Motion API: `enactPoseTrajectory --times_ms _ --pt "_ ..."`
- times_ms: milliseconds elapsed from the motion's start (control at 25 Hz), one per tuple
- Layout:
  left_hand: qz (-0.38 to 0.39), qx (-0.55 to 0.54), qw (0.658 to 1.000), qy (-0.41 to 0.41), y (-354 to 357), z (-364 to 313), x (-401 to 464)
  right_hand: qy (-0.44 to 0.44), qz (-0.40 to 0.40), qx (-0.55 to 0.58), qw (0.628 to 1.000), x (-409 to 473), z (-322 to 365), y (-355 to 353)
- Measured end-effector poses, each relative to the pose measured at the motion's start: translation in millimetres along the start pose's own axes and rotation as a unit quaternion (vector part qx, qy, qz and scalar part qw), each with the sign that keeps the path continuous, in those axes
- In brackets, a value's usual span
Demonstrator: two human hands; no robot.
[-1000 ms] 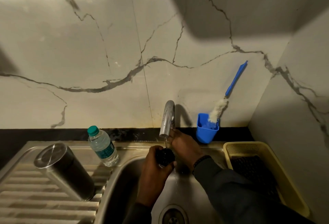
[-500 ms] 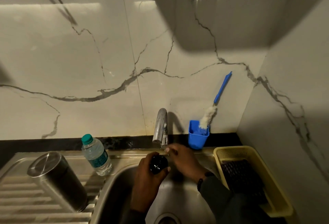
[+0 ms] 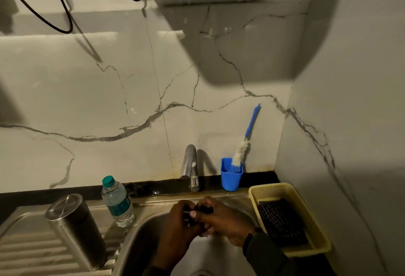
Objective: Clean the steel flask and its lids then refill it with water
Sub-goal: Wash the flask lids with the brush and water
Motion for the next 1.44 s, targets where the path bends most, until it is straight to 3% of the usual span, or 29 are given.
enactPoseTrajectory --times_ms 160,320,400,480,560,640,720,920,1120,1280,1440 --pt "-0.016 -0.111 0.994 0.014 -14 -23 -9 -0.055 -0.002 -0.028 0.998 -21 36 -11" --pt "-0.054 -0.246 0.967 0.047 -39 -66 -25 -0.14 0.022 -0.007 0.99 -47 87 -33" --pt "-0.085 -0.274 0.957 0.037 -48 -70 -28 -0.167 0.006 0.099 0.981 -53 88 -46" --pt "-0.104 -0.266 0.958 0.015 -51 -60 -30 -0.119 0.012 0.196 0.973 -49 53 -38" --pt "-0.114 -0.243 0.963 -0.019 -50 -40 -37 -0.049 -0.07 0.025 0.996 -35 -14 -24" --pt "-0.114 -0.224 0.966 -0.059 -45 -12 -44 -0.01 -0.039 -0.08 0.996 -36 -91 1" --pt "-0.094 -0.207 0.97 -0.08 -43 5 -50 -0.044 -0.073 -0.217 0.972 -39 -83 13" --pt "-0.051 -0.201 0.973 -0.098 -38 12 -58 -0.121 -0.104 0.026 0.987 -55 -10 14" --pt "0.001 -0.277 0.961 -0.018 -49 -24 -62 -0.226 -0.111 0.033 0.967 -67 37 18" --pt "-0.038 -0.259 0.965 0.024 -62 -34 -62 -0.254 -0.094 0.041 0.962 -71 56 23" --pt "-0.076 -0.32 0.944 0.003 -67 -34 -59 -0.258 -0.068 0.074 0.961 -70 63 29"
Point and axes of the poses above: each hand's wrist, its own x-axis towards the middle knuckle, its own y-axis out of the palm, z = x × y, the point moved 4 cm from there along x, towards the middle knuckle, and after that the axes turned 11 degrees about -z, right-handed, at the moved point
